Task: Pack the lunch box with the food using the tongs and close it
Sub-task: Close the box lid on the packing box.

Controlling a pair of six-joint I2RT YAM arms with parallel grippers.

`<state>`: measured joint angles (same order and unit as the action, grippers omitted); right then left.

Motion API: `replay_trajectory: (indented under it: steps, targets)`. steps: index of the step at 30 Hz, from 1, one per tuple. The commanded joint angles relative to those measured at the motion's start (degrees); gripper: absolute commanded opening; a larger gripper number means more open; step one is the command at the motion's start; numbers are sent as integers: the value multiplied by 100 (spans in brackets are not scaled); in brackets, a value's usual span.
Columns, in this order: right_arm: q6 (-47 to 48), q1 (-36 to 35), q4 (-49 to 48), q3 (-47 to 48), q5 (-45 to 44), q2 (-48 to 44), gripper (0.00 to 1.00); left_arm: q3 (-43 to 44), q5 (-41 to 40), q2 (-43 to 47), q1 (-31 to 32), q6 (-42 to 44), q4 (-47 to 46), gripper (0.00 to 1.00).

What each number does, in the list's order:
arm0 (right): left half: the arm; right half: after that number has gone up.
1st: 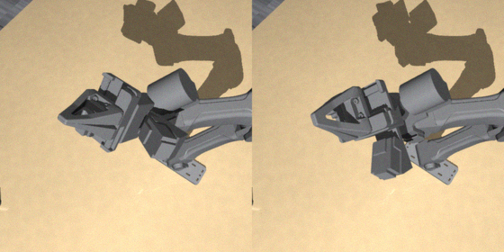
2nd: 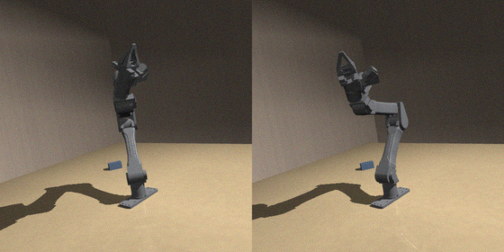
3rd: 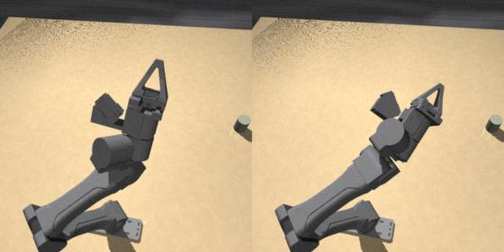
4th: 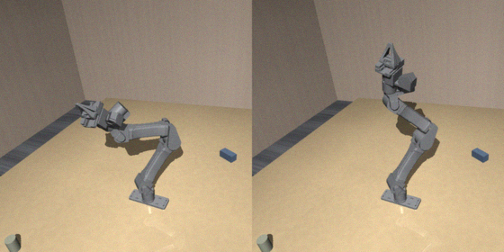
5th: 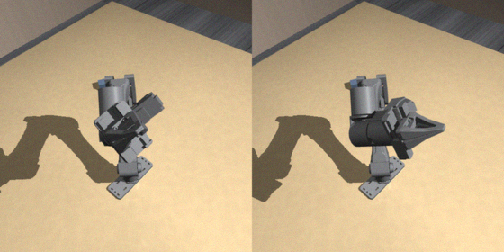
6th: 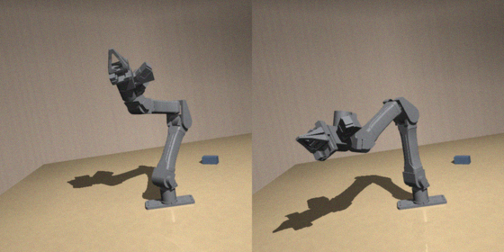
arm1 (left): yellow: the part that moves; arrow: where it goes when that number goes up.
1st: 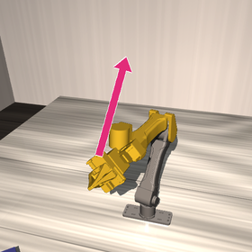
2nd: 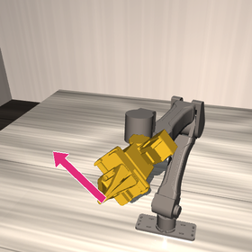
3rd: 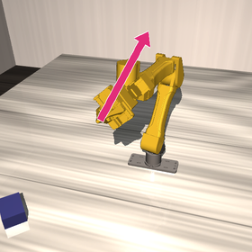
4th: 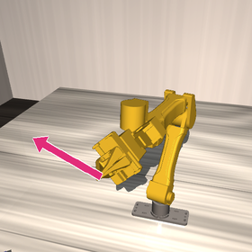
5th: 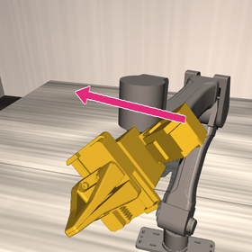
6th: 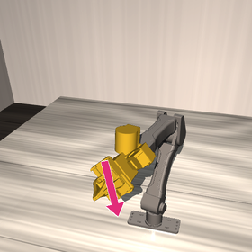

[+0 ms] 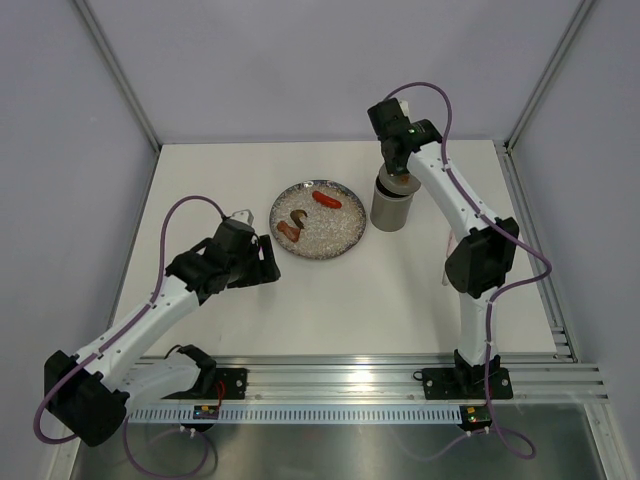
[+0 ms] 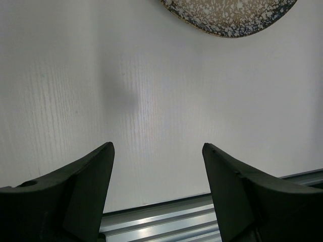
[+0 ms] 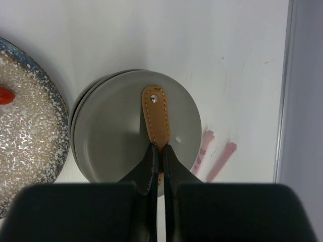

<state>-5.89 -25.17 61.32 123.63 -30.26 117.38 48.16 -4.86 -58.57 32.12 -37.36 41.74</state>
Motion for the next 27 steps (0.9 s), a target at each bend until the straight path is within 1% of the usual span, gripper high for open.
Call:
replay_trajectory:
  steps: [1, 9, 13, 22, 27]
  targets:
    - [114, -32, -111, -94, -156, -58, 0, -8, 38, 152, -30, 1, -271, 74]
    - [71, -41, -15, 143, 90, 197, 0, 79, -155, 196, -30, 159, -61, 74]
    - [-35, -41, -68, 47, 319, 224, 0, 71, -182, 267, -30, 177, -69, 74]
    - [-17, -50, -85, 20, 354, 303, 0, 123, -129, 188, -30, 282, -34, 74]
    - [-96, -85, -208, -208, 442, 285, 0, 176, -182, 170, -21, 283, -69, 74]
